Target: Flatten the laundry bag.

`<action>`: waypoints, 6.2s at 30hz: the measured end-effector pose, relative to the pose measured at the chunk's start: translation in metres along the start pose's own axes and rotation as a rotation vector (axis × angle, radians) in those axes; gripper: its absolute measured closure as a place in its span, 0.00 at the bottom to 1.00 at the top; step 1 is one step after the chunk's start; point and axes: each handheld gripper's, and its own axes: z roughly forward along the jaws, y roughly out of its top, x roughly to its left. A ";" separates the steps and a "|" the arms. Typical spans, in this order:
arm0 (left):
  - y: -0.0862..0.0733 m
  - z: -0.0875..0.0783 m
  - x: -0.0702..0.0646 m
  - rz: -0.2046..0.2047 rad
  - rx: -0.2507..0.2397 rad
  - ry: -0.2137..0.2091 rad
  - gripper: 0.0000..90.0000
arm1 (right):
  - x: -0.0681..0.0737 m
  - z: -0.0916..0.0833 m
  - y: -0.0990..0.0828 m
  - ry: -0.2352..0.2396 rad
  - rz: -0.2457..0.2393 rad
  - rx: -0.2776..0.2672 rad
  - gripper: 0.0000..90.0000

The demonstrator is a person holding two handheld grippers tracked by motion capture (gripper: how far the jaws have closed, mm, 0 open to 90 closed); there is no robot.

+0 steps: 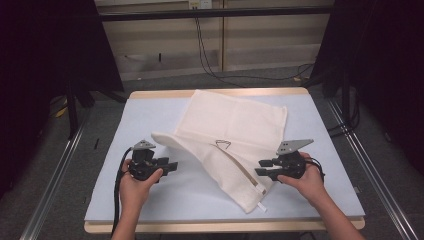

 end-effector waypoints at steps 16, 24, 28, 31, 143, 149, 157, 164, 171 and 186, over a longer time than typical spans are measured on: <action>-0.013 -0.009 0.023 -0.012 -0.001 0.042 0.51 | -0.001 0.017 -0.003 0.013 0.006 0.045 0.60; -0.015 -0.010 0.027 0.008 0.014 0.048 0.44 | 0.005 0.030 -0.009 -0.023 -0.082 0.142 0.69; -0.015 -0.009 0.027 0.018 0.016 0.044 0.42 | 0.005 0.030 -0.010 -0.005 -0.102 0.146 0.98; -0.016 -0.010 0.028 0.017 0.032 0.038 0.41 | 0.003 0.029 -0.009 -0.003 -0.054 0.148 1.00; -0.010 0.019 0.025 -0.016 0.137 0.066 0.98 | -0.032 -0.011 -0.028 -0.360 0.205 0.099 1.00; -0.013 0.016 0.023 -0.020 0.129 0.063 0.98 | -0.033 -0.015 -0.028 -0.347 0.213 0.086 1.00; -0.014 0.016 0.021 -0.022 0.146 0.061 0.98 | -0.035 -0.014 -0.028 -0.351 0.206 0.077 1.00; -0.016 0.015 0.021 -0.028 0.151 0.057 0.98 | -0.037 -0.013 -0.027 -0.337 0.201 0.085 1.00; -0.016 0.014 0.020 -0.019 0.160 0.061 0.98 | -0.038 -0.016 -0.028 -0.322 0.207 0.075 1.00; -0.011 0.006 0.021 -0.034 0.114 0.066 0.87 | -0.034 -0.016 -0.030 -0.309 0.198 0.065 0.87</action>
